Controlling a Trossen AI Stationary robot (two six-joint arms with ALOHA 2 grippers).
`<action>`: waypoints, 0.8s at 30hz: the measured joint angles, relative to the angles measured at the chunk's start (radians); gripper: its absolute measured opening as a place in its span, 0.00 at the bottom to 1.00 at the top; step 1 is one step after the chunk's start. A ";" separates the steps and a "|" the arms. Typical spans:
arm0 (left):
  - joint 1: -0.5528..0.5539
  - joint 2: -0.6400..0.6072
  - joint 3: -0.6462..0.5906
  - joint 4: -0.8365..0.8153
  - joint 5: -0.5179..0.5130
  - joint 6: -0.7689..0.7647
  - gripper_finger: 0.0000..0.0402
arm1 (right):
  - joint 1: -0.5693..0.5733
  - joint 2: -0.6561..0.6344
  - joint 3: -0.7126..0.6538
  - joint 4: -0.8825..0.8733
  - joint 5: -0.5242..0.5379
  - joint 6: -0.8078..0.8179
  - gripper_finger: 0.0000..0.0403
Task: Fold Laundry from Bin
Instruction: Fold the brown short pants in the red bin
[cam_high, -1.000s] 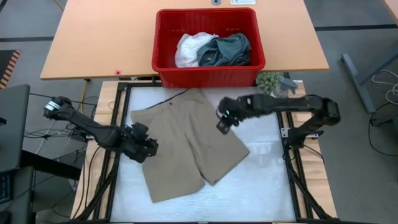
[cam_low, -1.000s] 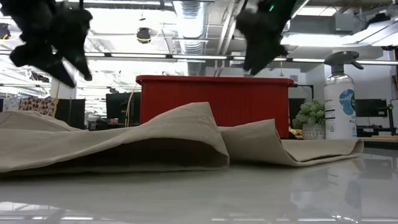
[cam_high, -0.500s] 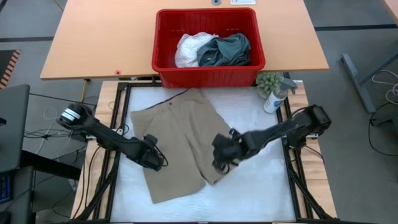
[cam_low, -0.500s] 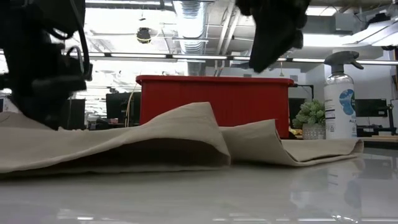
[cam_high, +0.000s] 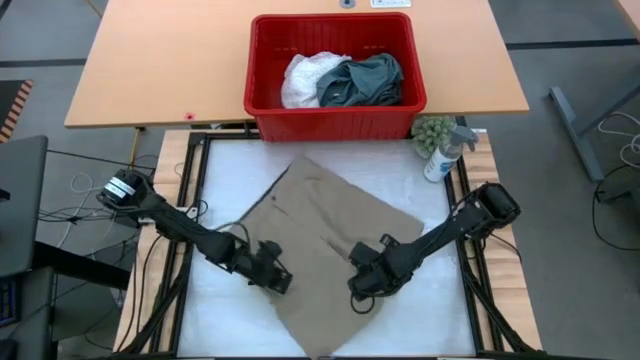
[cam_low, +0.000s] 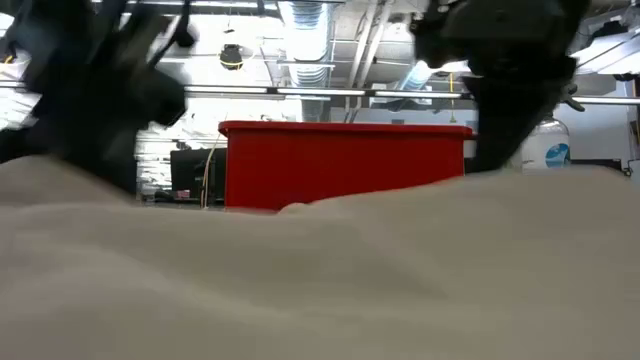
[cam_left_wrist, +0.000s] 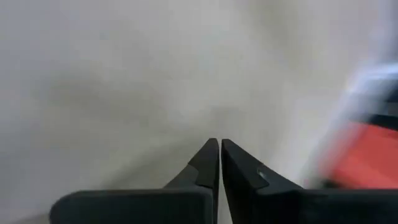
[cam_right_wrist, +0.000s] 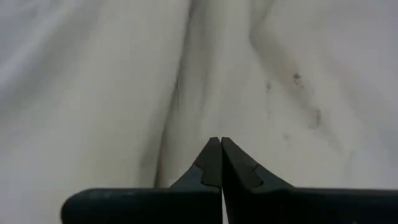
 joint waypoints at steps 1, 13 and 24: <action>0.004 -0.011 0.011 0.051 -0.002 0.025 0.01 | 0.001 -0.004 0.000 -0.022 0.001 0.020 0.05; 0.222 -0.154 0.174 -0.321 -0.446 0.622 0.00 | 0.000 -0.018 0.000 0.050 0.035 0.080 0.10; 0.498 -0.036 0.083 -0.359 -0.332 0.924 0.00 | 0.032 -0.016 0.000 0.054 0.032 0.179 0.08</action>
